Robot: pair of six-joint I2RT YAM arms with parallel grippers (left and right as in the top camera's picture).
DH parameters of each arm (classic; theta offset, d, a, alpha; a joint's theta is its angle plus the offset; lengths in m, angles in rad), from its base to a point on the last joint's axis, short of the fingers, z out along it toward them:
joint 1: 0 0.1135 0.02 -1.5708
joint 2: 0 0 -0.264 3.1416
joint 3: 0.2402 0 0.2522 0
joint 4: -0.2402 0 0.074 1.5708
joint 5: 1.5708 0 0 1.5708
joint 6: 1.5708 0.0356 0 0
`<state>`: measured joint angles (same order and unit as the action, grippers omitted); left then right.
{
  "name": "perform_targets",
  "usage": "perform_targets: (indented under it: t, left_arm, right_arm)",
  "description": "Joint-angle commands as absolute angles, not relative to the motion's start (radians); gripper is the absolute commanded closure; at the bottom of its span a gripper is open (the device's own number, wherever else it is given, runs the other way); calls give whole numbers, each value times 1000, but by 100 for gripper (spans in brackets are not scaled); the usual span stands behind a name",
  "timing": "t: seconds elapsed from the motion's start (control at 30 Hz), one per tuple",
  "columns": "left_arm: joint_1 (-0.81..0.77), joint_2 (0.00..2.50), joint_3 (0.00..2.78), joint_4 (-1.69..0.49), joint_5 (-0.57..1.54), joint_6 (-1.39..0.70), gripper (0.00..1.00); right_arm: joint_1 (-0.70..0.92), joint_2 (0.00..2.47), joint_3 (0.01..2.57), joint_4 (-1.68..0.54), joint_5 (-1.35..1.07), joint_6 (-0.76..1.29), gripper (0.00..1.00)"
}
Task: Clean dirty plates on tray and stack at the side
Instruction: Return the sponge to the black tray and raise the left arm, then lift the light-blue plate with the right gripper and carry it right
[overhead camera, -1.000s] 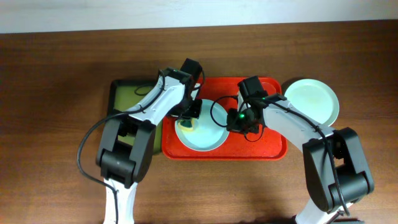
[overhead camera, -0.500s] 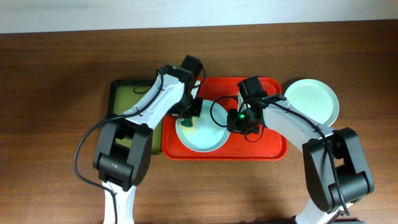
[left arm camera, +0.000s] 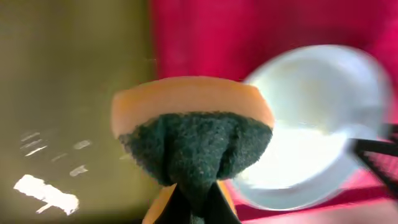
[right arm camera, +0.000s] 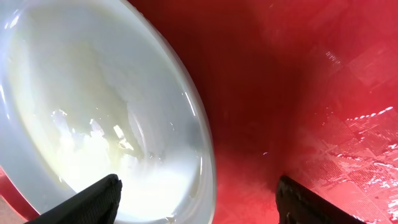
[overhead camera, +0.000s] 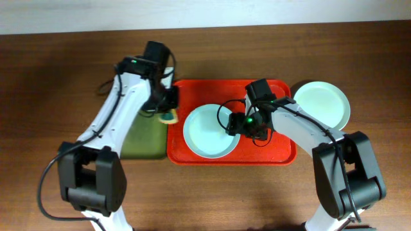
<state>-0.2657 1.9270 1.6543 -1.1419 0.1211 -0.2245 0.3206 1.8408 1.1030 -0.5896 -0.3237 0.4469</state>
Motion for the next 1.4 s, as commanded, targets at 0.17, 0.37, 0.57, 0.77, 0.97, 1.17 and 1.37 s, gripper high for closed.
perform_targets:
  t: [0.17, 0.37, 0.57, 0.77, 0.97, 1.17, 1.37]
  left_arm:
    - [-69, 1935, 1380, -955, -41, -215, 100]
    - [-69, 1926, 1386, -932, -41, -216, 39]
    - [94, 1678, 1736, -1060, -22, -302, 1]
    - [163, 1639, 1736, -1061, -22, -302, 1]
    - [160, 1639, 1736, -1061, -22, -302, 1]
    - [160, 1639, 1736, -1061, -22, -302, 1]
    - [160, 1639, 1736, -1061, -22, -302, 1]
  right_arm:
    - [328, 1839, 1098, -587, -303, 450, 21]
    - [328, 1839, 1098, -586, -302, 449, 20]
    - [389, 1839, 1097, -575, -191, 476, 41]
    - [493, 1847, 1097, -564, 47, 511, 82]
    - [380, 1825, 1177, -731, -105, 532, 96]
    - [355, 1801, 1547, -945, -210, 524, 96]
    - [626, 1838, 1582, -667, 101, 615, 96]
